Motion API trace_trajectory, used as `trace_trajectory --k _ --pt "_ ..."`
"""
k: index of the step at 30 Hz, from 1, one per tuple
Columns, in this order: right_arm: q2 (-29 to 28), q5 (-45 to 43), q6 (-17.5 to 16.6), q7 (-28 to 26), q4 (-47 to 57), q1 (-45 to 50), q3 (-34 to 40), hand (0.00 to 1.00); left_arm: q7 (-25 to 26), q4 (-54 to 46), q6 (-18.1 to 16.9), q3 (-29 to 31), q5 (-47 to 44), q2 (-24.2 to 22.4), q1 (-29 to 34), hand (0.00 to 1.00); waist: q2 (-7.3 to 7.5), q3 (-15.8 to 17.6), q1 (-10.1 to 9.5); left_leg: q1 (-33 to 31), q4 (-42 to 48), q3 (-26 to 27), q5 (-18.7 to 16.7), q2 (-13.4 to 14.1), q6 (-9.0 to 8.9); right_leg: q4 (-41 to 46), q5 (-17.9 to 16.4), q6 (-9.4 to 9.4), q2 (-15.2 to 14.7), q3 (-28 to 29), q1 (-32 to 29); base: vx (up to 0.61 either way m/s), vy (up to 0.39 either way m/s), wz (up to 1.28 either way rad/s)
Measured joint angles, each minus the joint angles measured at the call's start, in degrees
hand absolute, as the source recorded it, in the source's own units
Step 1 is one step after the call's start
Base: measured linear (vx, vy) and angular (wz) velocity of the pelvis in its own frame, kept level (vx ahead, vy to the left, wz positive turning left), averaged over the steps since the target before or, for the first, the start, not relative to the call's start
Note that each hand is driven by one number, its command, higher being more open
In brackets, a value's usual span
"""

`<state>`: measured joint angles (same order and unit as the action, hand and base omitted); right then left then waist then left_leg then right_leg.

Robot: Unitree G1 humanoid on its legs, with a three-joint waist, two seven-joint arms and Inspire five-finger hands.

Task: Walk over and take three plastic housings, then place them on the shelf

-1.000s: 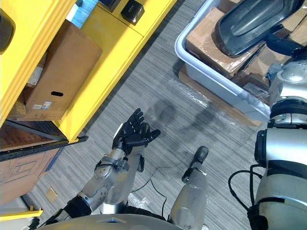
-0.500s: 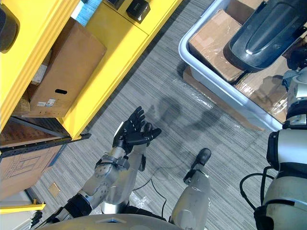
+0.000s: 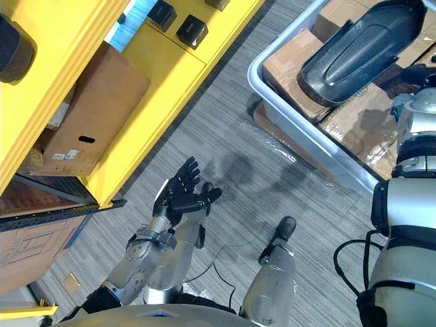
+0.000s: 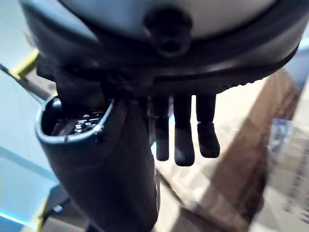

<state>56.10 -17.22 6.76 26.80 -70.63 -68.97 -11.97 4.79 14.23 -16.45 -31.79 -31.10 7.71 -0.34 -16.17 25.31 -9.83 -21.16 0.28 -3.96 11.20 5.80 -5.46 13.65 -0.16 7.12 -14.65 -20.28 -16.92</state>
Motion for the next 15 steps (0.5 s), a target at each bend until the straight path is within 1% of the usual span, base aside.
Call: trace_trajectory --k 1,3,4,5,6,7,8,12,15 --pt "0.0 1.16 -0.68 0.92 1.15 -0.12 -0.01 1.0 0.0 -0.65 -0.03 0.39 0.0 0.09 0.5 1.0 0.28 0.21 0.28 0.13 -0.21 0.19 0.01 0.01 0.01 -0.09 0.05 0.05 0.0 0.11 -0.01 0.01 -0.025 -0.05" --pt "0.0 4.33 -4.2 4.31 5.47 -1.6 0.02 1.0 -0.03 -1.3 -0.13 1.1 0.0 0.8 0.91 1.0 1.03 0.75 1.02 0.32 -0.61 0.66 0.17 0.24 0.11 -0.91 0.66 0.2 0.2 0.47 0.01 0.02 -0.033 -0.12" --pt "0.0 5.32 -5.11 5.37 6.54 -2.15 0.03 1.0 -0.06 -1.31 -0.14 1.13 0.01 1.03 0.84 1.0 1.18 0.86 1.15 0.36 -0.61 0.77 0.22 0.53 0.12 -1.04 0.84 0.21 0.24 0.6 0.01 0.04 -0.056 -0.12" --pt "0.0 5.76 -7.3 7.43 9.28 -2.63 0.01 1.0 -0.13 -1.4 -0.15 1.26 0.0 1.53 0.87 1.0 1.56 1.14 1.43 0.51 -0.61 0.95 0.24 0.62 0.11 -1.08 0.89 0.23 0.29 0.76 0.08 0.03 -0.052 -0.06" --pt "0.0 5.79 -8.3 8.17 10.7 -2.85 0.0 1.0 -0.14 -1.4 -0.15 1.31 0.0 1.77 0.86 1.0 1.71 1.24 1.58 0.54 -0.61 1.04 0.24 0.67 0.11 -1.06 0.89 0.23 0.34 0.8 0.09 0.05 -0.071 -0.03" --pt "0.0 5.83 -10.09 9.06 13.12 -3.31 0.0 1.0 -0.2 -1.4 -0.15 1.4 0.0 2.07 0.85 1.0 1.93 1.4 1.9 0.56 -0.61 1.16 0.24 0.75 0.11 -1.0 0.89 0.22 0.41 0.79 0.1 0.04 -0.05 -0.01" --pt "0.0 5.66 -11.2 8.99 14.99 -3.54 0.0 1.0 -0.36 -1.4 -0.14 1.39 -0.01 2.22 0.84 1.0 1.99 1.44 2.08 0.65 -0.61 1.25 0.24 0.77 0.1 -0.89 0.89 0.22 0.43 0.8 0.1 0.04 -0.059 -0.01" --pt "-0.75 4.98 -11.0 6.64 16.32 -2.67 0.07 1.0 -1.09 -2.22 -0.04 1.4 -0.01 2.28 0.74 1.0 2.01 1.46 2.07 1.02 -0.62 1.9 0.23 0.72 0.1 -0.81 0.87 0.18 0.4 1.1 0.17 0.01 -0.042 -0.05" --pt "-3.87 4.56 -10.0 4.18 16.29 0.8 0.29 1.0 -1.17 -2.83 -0.01 1.18 0.01 2.26 0.35 1.0 2.01 1.46 2.2 1.56 -0.83 2.31 0.2 0.73 0.06 -0.73 0.78 0.07 0.54 1.61 0.18 -0.02 -0.036 -0.1"
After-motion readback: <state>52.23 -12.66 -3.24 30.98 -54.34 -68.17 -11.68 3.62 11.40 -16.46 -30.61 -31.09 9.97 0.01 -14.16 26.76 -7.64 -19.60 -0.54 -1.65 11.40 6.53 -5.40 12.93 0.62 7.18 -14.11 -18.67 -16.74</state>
